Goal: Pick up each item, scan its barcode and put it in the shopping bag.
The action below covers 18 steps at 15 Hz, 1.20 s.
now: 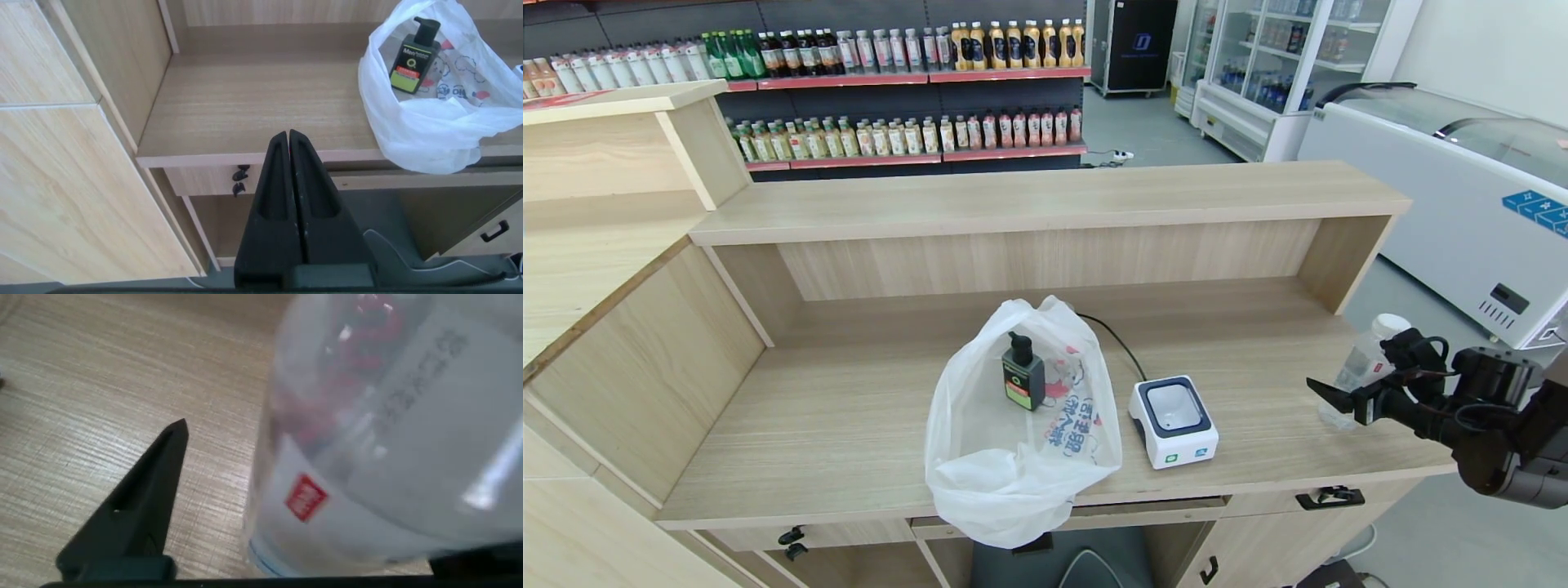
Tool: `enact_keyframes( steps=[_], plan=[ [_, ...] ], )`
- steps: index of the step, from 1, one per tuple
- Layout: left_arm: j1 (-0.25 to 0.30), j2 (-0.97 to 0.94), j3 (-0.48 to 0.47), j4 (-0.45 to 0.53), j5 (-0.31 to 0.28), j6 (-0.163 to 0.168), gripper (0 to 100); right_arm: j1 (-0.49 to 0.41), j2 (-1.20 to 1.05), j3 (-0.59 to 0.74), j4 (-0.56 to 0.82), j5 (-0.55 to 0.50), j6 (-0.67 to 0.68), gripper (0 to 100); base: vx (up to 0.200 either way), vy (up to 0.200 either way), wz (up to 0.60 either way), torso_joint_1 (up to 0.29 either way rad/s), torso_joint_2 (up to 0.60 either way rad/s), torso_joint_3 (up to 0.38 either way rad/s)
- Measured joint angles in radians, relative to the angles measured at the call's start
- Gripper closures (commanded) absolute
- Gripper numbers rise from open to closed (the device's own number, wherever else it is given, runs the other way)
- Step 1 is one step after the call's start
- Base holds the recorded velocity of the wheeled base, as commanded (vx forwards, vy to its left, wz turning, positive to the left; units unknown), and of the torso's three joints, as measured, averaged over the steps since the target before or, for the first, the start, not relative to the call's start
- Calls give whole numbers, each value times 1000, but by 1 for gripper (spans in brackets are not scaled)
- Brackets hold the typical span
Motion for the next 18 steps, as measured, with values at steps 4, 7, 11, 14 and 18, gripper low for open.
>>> enact_keyframes(
  steps=[4, 7, 11, 14, 18],
  plan=[
    [-1, 0, 0, 0, 0, 0, 100, 2, 1, 0, -34, 0, 14, 100, 0, 0, 0, 0, 0, 0],
    [-1, 0, 0, 0, 0, 0, 100, 2, 1, 0, -69, 0, 14, 100, 0, 0, 0, 0, 0, 0],
    [0, 0, 0, 0, 0, 0, 100, 8, 0, 2, -111, 0, 13, 100, 0, 0, 0, 0, 0, 0],
    [-1, 0, 0, 0, 0, 0, 100, 10, -24, 5, -83, 0, 104, 100, 0, 0, 0, 0, 0, 0],
    [0, 0, 0, 0, 0, 0, 100, 36, -216, -24, 140, 57, 372, 100, 0, 0, 0, 0, 0, 0]
  ],
)
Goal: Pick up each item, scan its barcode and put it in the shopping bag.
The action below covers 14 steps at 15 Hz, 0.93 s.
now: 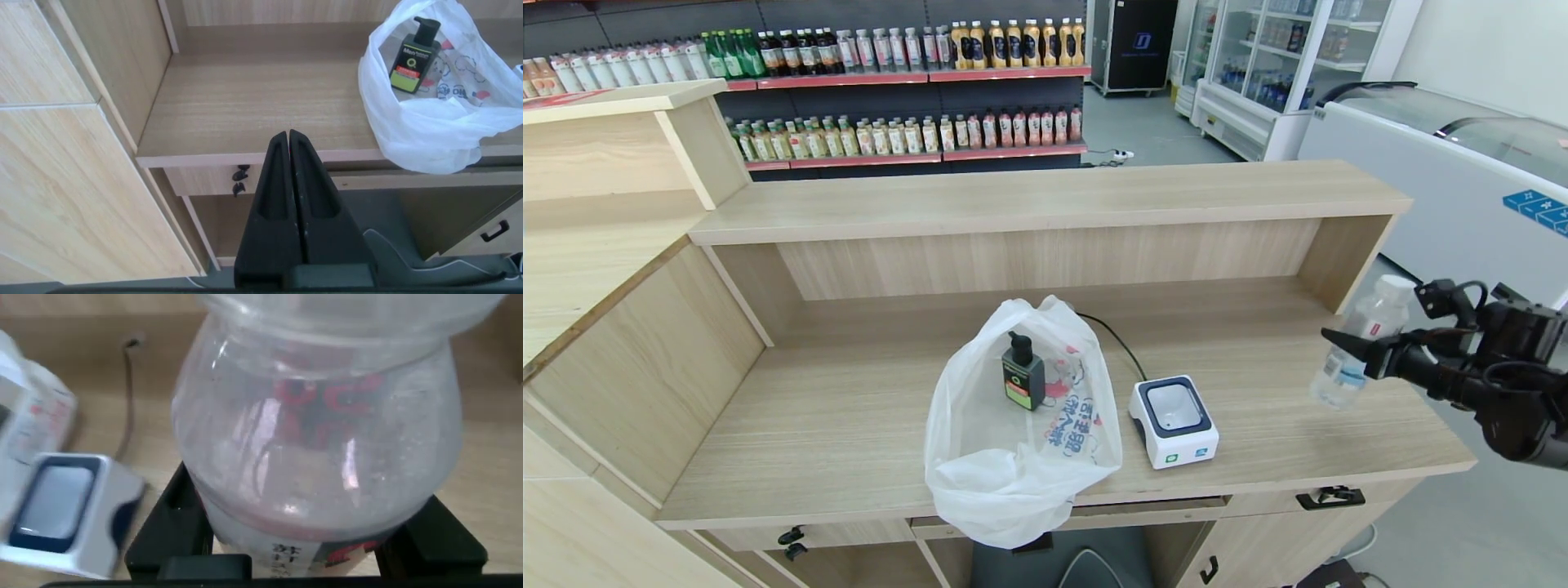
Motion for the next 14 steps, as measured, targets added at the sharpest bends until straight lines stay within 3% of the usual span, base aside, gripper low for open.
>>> enact_keyframes(
  steps=[4, 6, 10, 14],
  plan=[
    [0, 0, 0, 0, 0, 0, 100, 75, -272, -76, 97, 276, 387, 100, 0, 0, 0, 0, 0, 0],
    [0, 0, 0, 0, 0, 0, 100, 169, -388, -103, 71, 394, 537, 100, 0, 0, 0, 0, 0, 0],
    [0, 0, 0, 0, 0, 0, 100, 370, -496, -61, -121, 424, 611, 100, 0, 0, 0, 0, 0, 0],
    [0, 0, 0, 0, 0, 0, 100, 460, -595, 54, -134, 423, 699, 100, 0, 0, 0, 0, 0, 0]
  ],
)
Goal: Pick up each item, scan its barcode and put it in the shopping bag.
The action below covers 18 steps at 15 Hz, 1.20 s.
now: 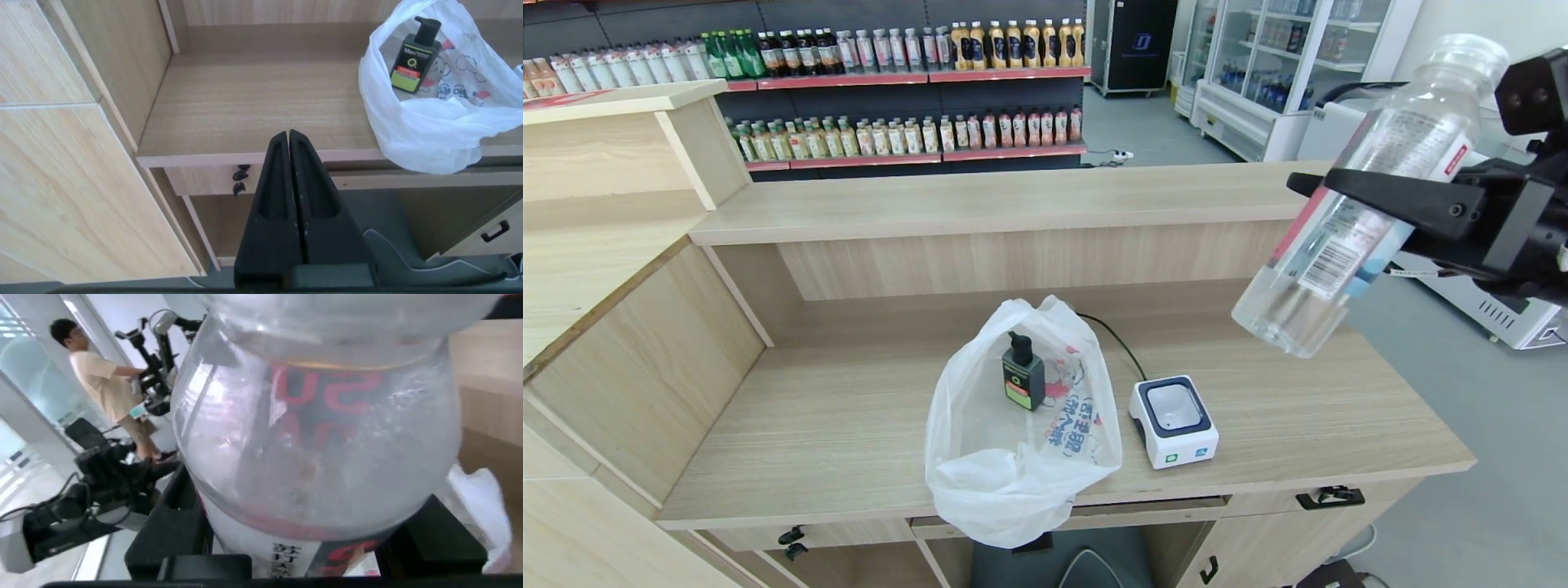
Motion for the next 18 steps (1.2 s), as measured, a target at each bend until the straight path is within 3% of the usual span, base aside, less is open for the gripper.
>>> enact_keyframes(
  steps=[6, 8, 13, 18],
  plan=[
    [-1, 0, 0, 0, 0, 0, 100, 30, -101, 61, 0, 0, 137, 100, 0, 0, 0, 0, 0, 0],
    [0, 0, 0, 0, 0, 0, 100, 32, -116, 39, -84, 2, 305, 100, 0, 0, 0, 0, 0, 0],
    [-1, 0, 0, 0, 0, 0, 100, 108, -95, 50, -265, 9, 454, 100, 0, 0, 0, 0, 0, 0],
    [-1, 0, 0, 0, 0, 0, 100, 198, -106, 142, -285, 168, 442, 100, 0, 0, 0, 0, 0, 0]
  ],
)
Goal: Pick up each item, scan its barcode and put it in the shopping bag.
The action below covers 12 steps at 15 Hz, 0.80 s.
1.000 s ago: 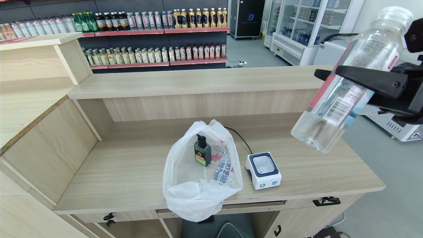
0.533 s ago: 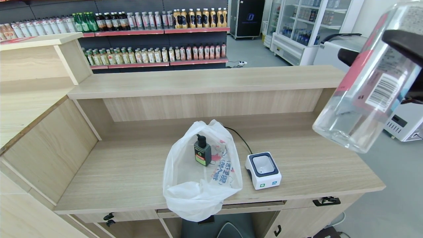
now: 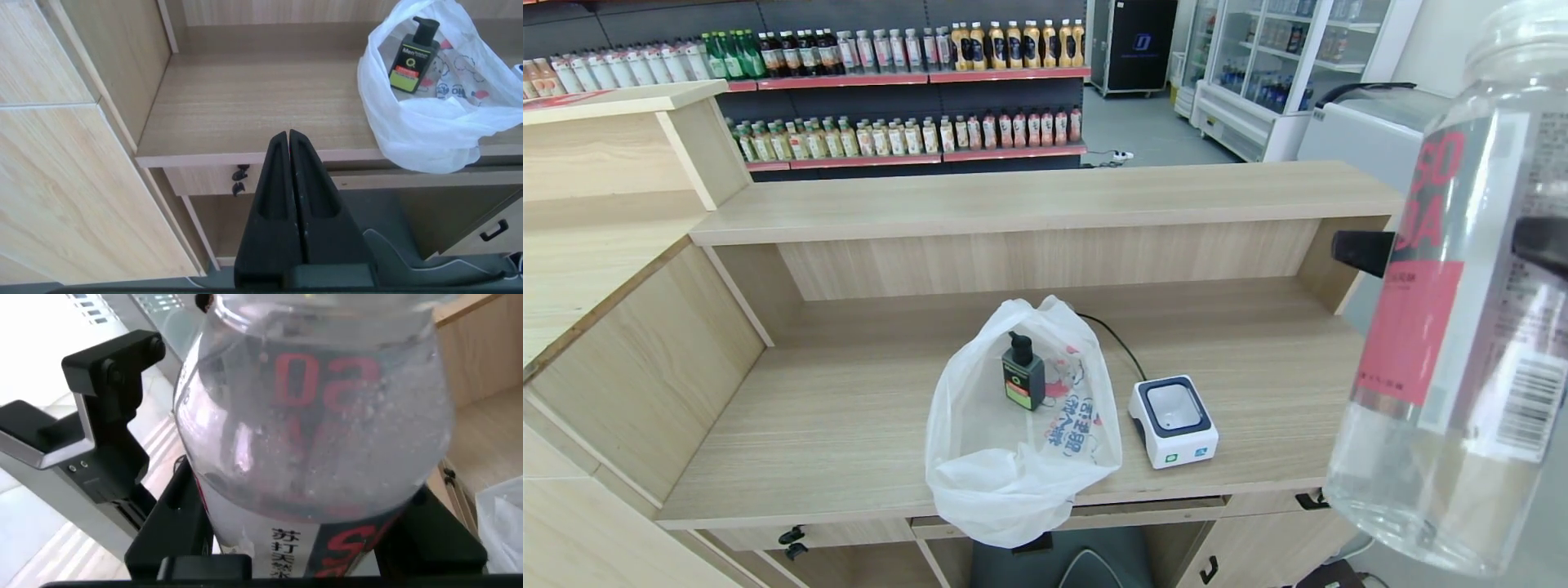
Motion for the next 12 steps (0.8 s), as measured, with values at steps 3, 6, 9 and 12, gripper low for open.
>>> enact_keyframes(
  steps=[3, 6, 9, 12],
  plan=[
    [1, 0, 0, 0, 0, 0, 100, 0, -3, 6, 0, 22, -2, 100, 0, 0, 0, 0, 0, 0],
    [0, 0, 0, 0, 0, 0, 100, 3, -4, 11, 0, 25, -3, 100, 0, 0, 0, 0, 0, 0],
    [0, 0, 0, 0, 0, 0, 100, 8, -15, 32, 2, 49, -31, 100, 0, 0, 0, 0, 0, 0],
    [0, 0, 0, 0, 0, 0, 100, 8, -28, 46, 41, 53, -74, 100, 0, 0, 0, 0, 0, 0]
  ],
)
